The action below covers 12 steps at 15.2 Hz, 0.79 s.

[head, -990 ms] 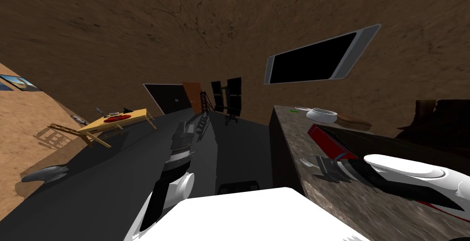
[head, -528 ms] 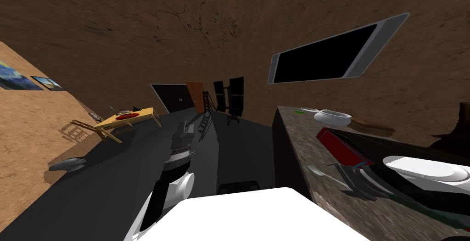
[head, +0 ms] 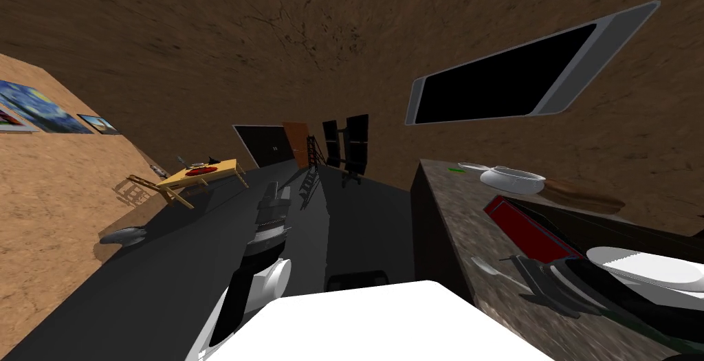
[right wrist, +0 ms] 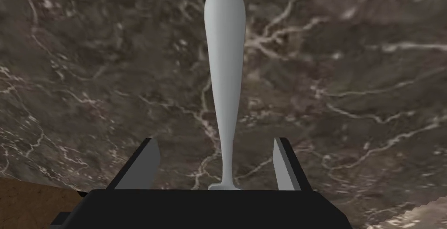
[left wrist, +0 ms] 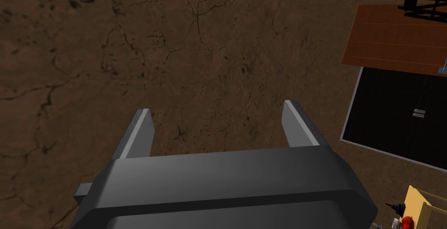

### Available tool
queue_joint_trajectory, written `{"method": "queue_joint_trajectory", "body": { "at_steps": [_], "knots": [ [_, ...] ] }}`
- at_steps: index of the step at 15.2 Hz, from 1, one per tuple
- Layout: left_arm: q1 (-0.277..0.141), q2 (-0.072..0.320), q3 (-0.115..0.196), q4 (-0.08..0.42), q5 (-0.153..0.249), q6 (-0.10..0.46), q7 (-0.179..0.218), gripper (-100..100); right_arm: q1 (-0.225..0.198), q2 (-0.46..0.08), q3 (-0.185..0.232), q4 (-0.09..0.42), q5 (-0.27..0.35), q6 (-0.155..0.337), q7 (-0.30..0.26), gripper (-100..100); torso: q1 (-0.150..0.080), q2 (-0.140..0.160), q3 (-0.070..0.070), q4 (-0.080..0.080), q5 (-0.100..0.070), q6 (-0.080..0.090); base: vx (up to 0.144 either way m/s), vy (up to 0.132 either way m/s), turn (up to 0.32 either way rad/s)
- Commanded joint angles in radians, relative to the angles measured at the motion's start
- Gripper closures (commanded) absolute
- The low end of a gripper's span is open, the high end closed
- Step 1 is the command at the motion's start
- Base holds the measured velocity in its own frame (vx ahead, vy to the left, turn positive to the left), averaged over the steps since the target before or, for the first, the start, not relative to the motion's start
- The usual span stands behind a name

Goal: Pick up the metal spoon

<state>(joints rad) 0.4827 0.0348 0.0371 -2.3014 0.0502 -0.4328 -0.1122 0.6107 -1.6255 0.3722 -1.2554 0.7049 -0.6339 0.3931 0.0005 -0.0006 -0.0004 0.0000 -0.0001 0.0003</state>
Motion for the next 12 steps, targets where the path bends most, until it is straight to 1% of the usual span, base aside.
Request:
{"method": "queue_joint_trajectory", "body": {
  "at_steps": [1, 4, 5, 6, 7, 8, 9, 10, 11, 12],
  "knots": [
    [0.0, 0.0, 0.0, 0.0, 0.0, 0.0, 0.0, 0, 0.0, 0.0, 0.0, 0.0, 0.0, 0.0, 0.0, 100, 0.0, 0.0, 0.0, 0.0, 0.0, 0.0, 0.0, 0.0, 0.0],
    [0.0, 0.0, 0.0, 0.0, 0.0, 0.0, 0.0, 0, 0.0, -0.001, 0.0, 0.0, 0.0, -0.001, 0.0, 100, -0.001, 0.0, 0.0, 0.0, -0.002, -0.001, -0.001, 0.0, -0.005],
    [0.0, 0.0, 0.0, 0.0, 0.0, 0.0, 0.0, 0, 0.016, -0.035, -0.015, -0.02, -0.017, -0.006, -0.005, 100, -0.002, 0.0, 0.0, 0.0, -0.002, -0.001, -0.01, 0.007, -0.112],
    [0.0, 0.0, 0.0, 0.0, 0.0, 0.0, 0.0, 0, 0.016, -0.043, -0.018, -0.022, -0.019, -0.01, -0.007, 100, -0.002, 0.0, 0.0, 0.0, -0.002, 0.0, -0.019, 0.014, -0.147],
    [0.0, 0.0, 0.0, 0.0, 0.0, 0.0, 0.0, 0, 0.017, -0.065, -0.024, -0.028, -0.025, -0.021, -0.014, 100, -0.001, 0.0, 0.0, 0.0, -0.002, 0.0, -0.026, 0.019, -0.111],
    [0.0, 0.0, 0.0, 0.0, 0.0, 0.0, 0.0, 0, 0.02, -0.048, -0.019, -0.027, -0.021, -0.007, -0.008, 100, -0.001, 0.001, 0.0, 0.0, -0.002, -0.001, -0.017, 0.013, -0.037],
    [0.0, 0.0, 0.0, 0.0, 0.0, 0.0, 0.0, 0, 0.003, -0.079, -0.043, 0.0, -0.042, -0.005, -0.006, -100, -0.001, 0.001, 0.0, 0.0, -0.002, -0.001, 0.011, 0.0, -0.085],
    [0.0, 0.0, 0.0, 0.0, 0.0, 0.0, 0.0, 0, 0.003, -0.079, -0.043, 0.0, -0.042, -0.005, -0.006, -100, -0.002, -0.001, 0.0, 0.0, -0.002, -0.001, 0.028, -0.008, -0.101],
    [0.0, 0.0, 0.0, 0.0, 0.0, 0.0, 0.0, 0, -0.006, -0.094, -0.056, 0.023, -0.057, -0.001, -0.003, -100, -0.003, -0.002, -0.001, 0.0, -0.002, -0.001, 0.03, -0.01, -0.13],
    [0.0, 0.0, 0.0, 0.0, 0.0, 0.0, 0.0, 0, -0.006, -0.094, -0.056, 0.023, -0.057, -0.001, -0.003, -100, -0.003, -0.003, -0.001, -0.001, -0.002, -0.001, 0.027, -0.005, -0.101]
  ]
}}
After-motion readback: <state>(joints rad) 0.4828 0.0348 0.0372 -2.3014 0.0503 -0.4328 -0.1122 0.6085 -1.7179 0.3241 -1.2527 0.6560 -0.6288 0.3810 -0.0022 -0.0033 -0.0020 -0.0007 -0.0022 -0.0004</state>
